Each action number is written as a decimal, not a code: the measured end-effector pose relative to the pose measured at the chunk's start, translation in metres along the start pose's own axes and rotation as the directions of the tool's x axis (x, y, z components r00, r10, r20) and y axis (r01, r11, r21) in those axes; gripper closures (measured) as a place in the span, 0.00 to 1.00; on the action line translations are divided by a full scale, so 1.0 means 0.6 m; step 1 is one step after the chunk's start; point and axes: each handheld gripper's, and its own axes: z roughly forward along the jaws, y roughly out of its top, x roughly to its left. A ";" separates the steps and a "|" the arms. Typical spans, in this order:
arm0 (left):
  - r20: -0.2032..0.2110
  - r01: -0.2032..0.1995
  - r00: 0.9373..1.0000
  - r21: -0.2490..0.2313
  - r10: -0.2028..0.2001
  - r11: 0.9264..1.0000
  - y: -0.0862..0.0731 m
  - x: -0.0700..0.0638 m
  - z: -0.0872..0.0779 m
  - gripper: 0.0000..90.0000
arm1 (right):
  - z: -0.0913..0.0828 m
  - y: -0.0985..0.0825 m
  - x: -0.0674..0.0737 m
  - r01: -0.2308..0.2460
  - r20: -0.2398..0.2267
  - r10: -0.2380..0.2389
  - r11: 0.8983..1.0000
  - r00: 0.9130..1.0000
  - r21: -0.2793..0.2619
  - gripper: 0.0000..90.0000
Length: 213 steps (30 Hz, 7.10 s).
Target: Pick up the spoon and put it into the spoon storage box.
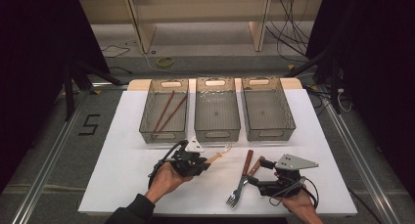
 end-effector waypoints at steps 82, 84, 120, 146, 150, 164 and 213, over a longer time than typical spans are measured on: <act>-0.104 0.159 0.977 -0.222 -0.185 0.962 0.167 0.171 -0.024 0.81 | 0.001 -0.001 -0.005 -0.007 -0.004 0.007 1.000 1.000 -0.004 0.29; -0.108 0.161 0.976 -0.212 -0.187 0.964 0.167 0.175 -0.019 0.82 | 0.000 -0.001 -0.005 -0.011 -0.004 0.011 1.000 1.000 -0.006 0.29; -0.111 0.254 0.957 -0.134 -0.269 0.958 0.163 0.192 0.049 0.79 | 0.000 -0.001 -0.005 -0.013 -0.008 0.013 1.000 1.000 -0.005 0.29; 0.001 0.256 0.964 -0.295 -0.267 0.921 0.075 0.156 -0.071 0.32 | 0.002 0.011 -0.017 -0.024 0.038 0.024 1.000 0.999 0.002 0.30; 0.005 0.237 0.969 -0.305 -0.248 0.922 0.041 0.139 -0.078 0.31 | 0.007 0.021 -0.027 -0.022 0.060 0.022 1.000 0.998 0.009 0.32; -0.022 0.182 0.979 -0.337 -0.201 0.924 -0.039 0.099 -0.100 0.28 | 0.062 0.043 -0.063 -0.021 0.114 0.009 0.995 0.993 0.101 0.50; -0.062 0.157 0.980 -0.338 -0.188 0.928 -0.135 0.076 -0.109 0.28 | 0.159 0.054 -0.107 0.022 0.101 -0.054 0.956 0.993 0.294 0.97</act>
